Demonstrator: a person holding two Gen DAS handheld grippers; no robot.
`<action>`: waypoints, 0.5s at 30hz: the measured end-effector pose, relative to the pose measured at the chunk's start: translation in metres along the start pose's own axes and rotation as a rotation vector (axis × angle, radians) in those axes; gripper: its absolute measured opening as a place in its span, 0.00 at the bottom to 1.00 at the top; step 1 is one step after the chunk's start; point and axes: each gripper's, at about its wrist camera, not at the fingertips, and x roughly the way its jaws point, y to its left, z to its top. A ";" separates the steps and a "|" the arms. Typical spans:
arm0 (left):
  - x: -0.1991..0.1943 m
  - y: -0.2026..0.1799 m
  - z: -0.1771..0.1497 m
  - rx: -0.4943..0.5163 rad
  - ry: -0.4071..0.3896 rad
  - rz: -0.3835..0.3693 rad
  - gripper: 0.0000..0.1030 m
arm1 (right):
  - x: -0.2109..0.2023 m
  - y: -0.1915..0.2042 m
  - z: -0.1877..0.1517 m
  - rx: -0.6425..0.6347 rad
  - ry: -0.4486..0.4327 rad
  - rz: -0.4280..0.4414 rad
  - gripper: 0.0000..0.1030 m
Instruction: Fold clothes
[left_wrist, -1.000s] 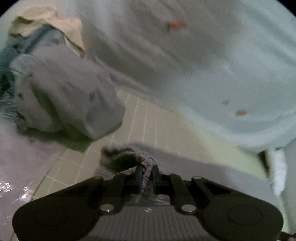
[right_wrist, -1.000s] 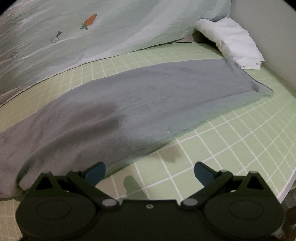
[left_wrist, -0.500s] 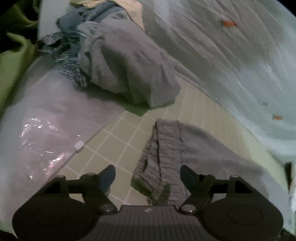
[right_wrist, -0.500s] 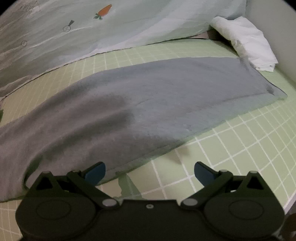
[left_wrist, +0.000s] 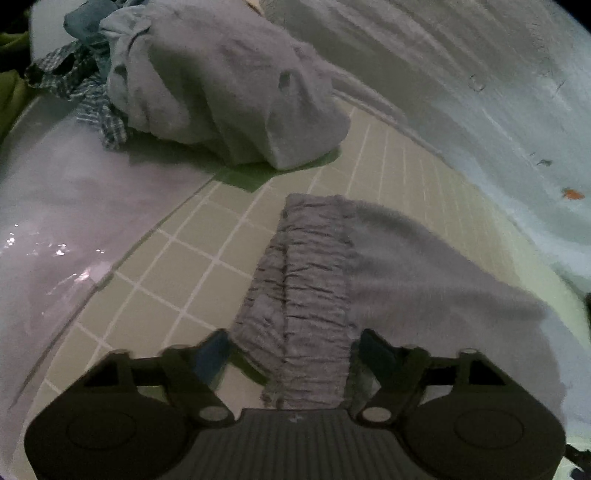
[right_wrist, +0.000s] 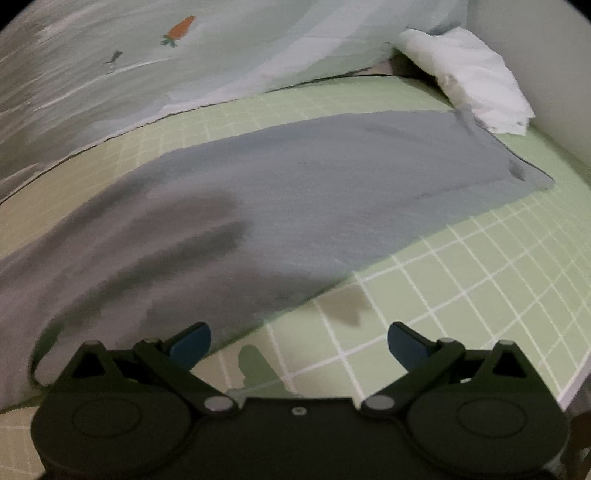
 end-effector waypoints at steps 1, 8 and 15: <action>-0.001 0.001 0.002 0.001 -0.004 0.011 0.32 | 0.000 -0.002 -0.001 0.008 0.002 -0.008 1.00; -0.009 0.013 0.016 -0.012 -0.050 0.080 0.14 | 0.001 -0.004 -0.003 0.042 0.011 -0.026 1.00; -0.022 0.050 0.033 -0.190 -0.081 0.186 0.12 | -0.002 0.000 -0.001 -0.012 0.004 -0.002 1.00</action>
